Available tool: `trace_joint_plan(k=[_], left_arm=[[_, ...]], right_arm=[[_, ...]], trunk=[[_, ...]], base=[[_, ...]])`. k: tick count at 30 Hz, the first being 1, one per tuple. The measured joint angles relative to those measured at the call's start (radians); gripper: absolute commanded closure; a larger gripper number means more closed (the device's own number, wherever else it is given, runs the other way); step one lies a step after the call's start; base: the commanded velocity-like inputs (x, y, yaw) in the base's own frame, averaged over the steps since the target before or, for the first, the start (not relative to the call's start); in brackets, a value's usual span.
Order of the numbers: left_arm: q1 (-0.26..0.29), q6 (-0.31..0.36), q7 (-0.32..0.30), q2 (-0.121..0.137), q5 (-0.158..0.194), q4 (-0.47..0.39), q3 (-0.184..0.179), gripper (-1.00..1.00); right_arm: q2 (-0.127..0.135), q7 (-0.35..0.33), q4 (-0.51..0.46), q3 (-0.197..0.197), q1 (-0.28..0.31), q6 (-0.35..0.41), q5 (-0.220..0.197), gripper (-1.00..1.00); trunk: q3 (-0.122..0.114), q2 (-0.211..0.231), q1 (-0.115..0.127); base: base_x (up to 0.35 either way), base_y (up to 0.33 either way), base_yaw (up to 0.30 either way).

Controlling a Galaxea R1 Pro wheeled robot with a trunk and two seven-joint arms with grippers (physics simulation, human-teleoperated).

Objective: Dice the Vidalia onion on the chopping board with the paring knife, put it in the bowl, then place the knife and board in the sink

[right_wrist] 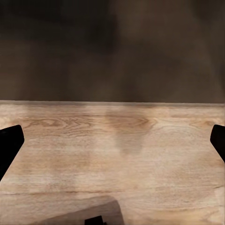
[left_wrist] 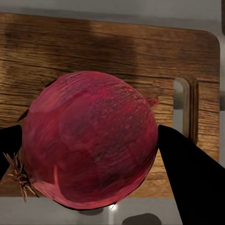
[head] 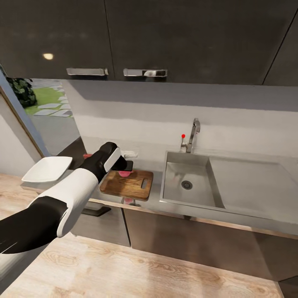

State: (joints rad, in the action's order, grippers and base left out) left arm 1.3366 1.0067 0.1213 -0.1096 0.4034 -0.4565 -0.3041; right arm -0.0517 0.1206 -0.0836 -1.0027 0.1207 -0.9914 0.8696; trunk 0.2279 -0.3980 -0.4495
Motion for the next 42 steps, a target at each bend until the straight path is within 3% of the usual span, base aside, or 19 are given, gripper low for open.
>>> trace_joint_plan(k=[20, 42], left_arm=[[0.000, -0.001, 0.000, 0.001, 0.000, 0.003, 0.000, 1.00], [0.000, -0.001, 0.000, 0.000, -0.001, 0.003, 0.000, 1.00]], right_arm=[[0.000, -0.002, 0.000, 0.001, 0.000, -0.002, 0.001, -1.00], [0.000, -0.001, 0.000, 0.001, 0.000, -0.002, 0.000, -1.00]], trunk=[[0.001, 0.000, 0.000], [0.029, 0.000, 0.000]], base=[[0.000, 0.000, 0.000], [0.000, 0.000, 0.000]])
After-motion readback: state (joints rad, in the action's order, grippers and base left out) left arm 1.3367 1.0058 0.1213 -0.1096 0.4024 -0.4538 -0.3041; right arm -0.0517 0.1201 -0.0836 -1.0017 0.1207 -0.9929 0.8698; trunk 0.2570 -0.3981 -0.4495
